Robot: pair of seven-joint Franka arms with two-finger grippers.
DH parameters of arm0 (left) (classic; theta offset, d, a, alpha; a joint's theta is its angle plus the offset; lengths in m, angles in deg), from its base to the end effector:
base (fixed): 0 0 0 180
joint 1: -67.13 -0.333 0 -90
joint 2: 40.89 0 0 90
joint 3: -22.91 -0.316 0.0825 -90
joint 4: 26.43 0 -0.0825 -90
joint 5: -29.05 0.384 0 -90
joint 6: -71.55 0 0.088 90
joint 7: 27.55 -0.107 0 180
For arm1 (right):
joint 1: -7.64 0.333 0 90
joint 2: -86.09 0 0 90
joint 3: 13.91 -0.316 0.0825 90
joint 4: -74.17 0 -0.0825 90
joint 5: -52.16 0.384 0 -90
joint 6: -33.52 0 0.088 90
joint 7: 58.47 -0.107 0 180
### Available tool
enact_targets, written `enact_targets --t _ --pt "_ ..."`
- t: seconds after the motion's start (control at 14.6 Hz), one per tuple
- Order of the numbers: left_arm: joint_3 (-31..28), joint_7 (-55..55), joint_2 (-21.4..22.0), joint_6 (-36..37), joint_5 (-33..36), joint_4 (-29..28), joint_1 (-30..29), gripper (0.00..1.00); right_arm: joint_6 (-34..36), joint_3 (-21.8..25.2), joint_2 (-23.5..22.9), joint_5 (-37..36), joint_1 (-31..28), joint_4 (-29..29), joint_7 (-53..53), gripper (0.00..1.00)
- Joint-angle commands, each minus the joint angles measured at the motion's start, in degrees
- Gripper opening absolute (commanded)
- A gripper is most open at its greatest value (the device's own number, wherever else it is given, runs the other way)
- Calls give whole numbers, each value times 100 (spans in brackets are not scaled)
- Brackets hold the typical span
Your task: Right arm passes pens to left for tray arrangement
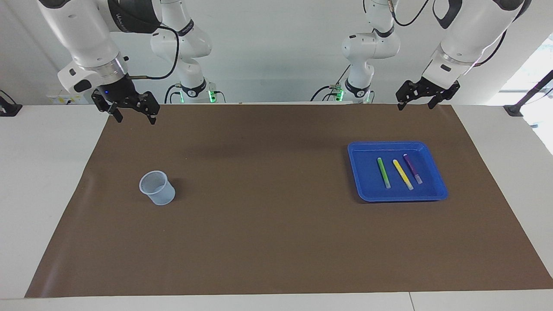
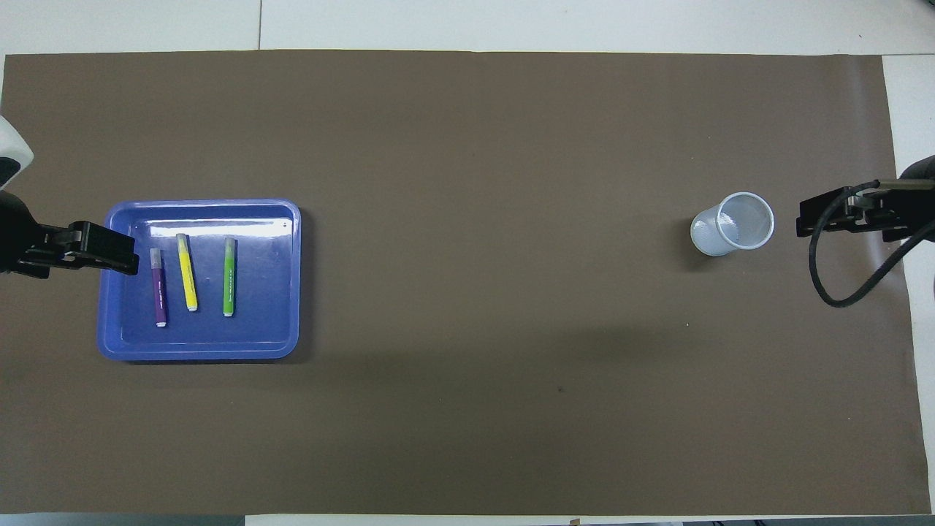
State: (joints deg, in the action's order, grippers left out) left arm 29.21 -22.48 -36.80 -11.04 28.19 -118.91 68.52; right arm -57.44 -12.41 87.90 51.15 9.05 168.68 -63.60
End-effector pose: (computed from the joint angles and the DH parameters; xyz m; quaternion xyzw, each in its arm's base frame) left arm 0.5130 -0.0733 0.6318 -0.9984 0.0231 0.0509 0.0021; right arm 0.5446 -0.0029 0.6062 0.9988 -0.0452 -0.0148 0.0091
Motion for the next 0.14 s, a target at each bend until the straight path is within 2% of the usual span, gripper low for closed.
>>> enact_targets --t 0.0,0.07 --pt "-112 73 -22 103 -1 46 142 100 79 16 -23 31 8 -56 -93 100" --pt "-103 73 -22 112 -19 46 142 100 87 16 -15 31 8 -47 -102 100"
